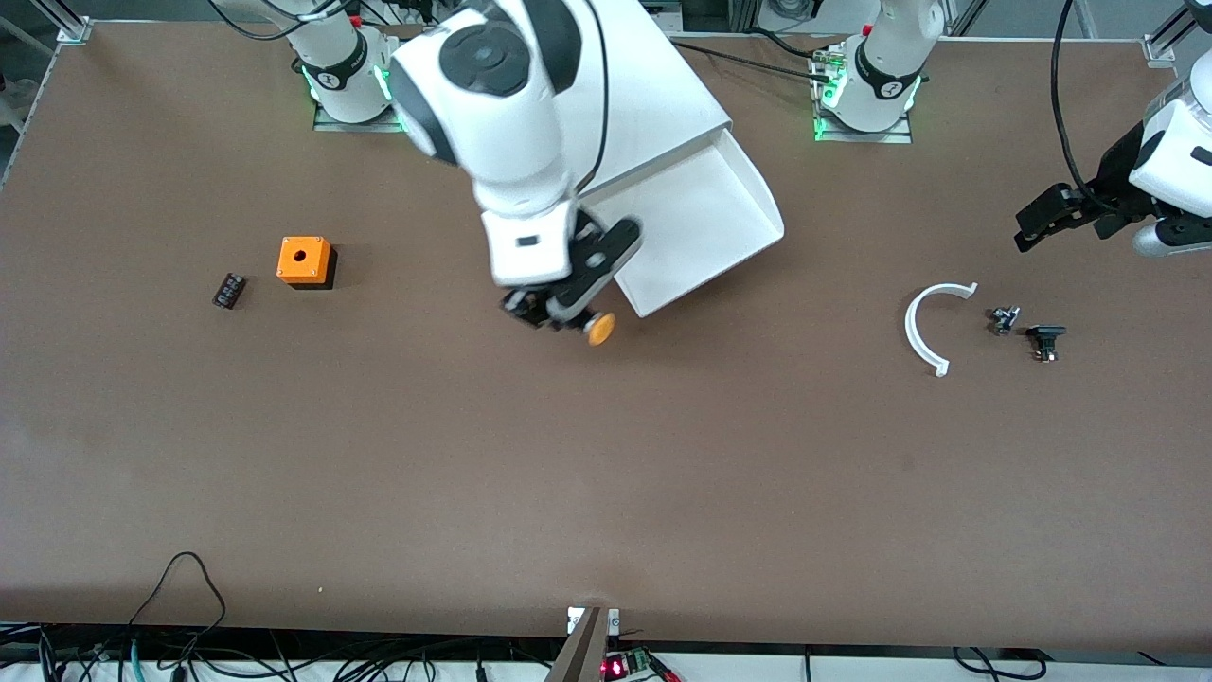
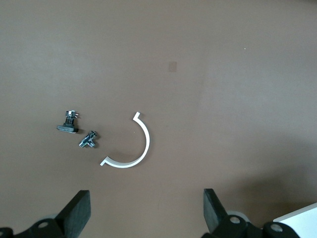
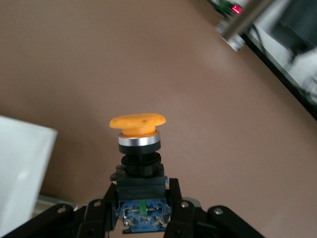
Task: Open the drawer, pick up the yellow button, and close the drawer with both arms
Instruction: 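Lift the yellow button out and carry it toward the orange box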
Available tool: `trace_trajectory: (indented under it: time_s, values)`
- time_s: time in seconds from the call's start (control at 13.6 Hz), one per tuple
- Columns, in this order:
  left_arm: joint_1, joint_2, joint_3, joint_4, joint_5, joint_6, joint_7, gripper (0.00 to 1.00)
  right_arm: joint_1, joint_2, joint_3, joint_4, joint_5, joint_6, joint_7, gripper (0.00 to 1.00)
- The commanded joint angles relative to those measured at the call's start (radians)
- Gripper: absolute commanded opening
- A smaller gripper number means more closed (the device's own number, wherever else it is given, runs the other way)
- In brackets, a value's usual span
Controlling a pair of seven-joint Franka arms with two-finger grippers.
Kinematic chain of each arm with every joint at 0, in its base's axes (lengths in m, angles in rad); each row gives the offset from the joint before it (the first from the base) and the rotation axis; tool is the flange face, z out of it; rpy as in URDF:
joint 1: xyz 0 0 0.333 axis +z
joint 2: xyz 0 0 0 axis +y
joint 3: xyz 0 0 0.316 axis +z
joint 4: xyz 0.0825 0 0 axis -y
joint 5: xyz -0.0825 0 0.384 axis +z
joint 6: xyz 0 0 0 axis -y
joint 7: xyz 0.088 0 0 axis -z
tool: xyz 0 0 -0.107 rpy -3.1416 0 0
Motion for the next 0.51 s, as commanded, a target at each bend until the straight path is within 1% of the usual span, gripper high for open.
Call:
trace_trajectory:
  time_s: [0.0, 0.07, 0.15, 0.29, 0.37, 0.44]
  values:
    - [0.016, 0.002, 0.000, 0.016, -0.046, -0.010, 0.002, 1.00, -0.049, -0.056, -0.075, -0.125, -0.006, -0.033, 0.190, 0.19]
    - [0.016, 0.002, 0.000, 0.016, -0.066, -0.010, 0.001, 1.00, -0.092, -0.068, -0.076, -0.160, -0.007, -0.047, 0.222, 0.19]
    - [0.007, 0.002, -0.007, 0.013, -0.058, -0.009, -0.011, 1.00, -0.149, -0.088, -0.076, -0.203, -0.012, -0.053, 0.233, 0.19]
    - [-0.005, 0.013, -0.023, -0.007, -0.058, 0.045, -0.050, 1.00, -0.270, -0.143, -0.076, -0.325, -0.012, -0.047, 0.215, 0.19]
    - [-0.011, 0.009, -0.036, -0.046, -0.057, 0.088, -0.111, 1.00, -0.316, -0.163, -0.075, -0.385, -0.006, -0.042, 0.177, 0.19]
    - [-0.011, -0.004, -0.065, -0.094, -0.057, 0.125, -0.169, 1.00, -0.358, -0.169, -0.076, -0.431, -0.001, -0.033, 0.129, 0.19]
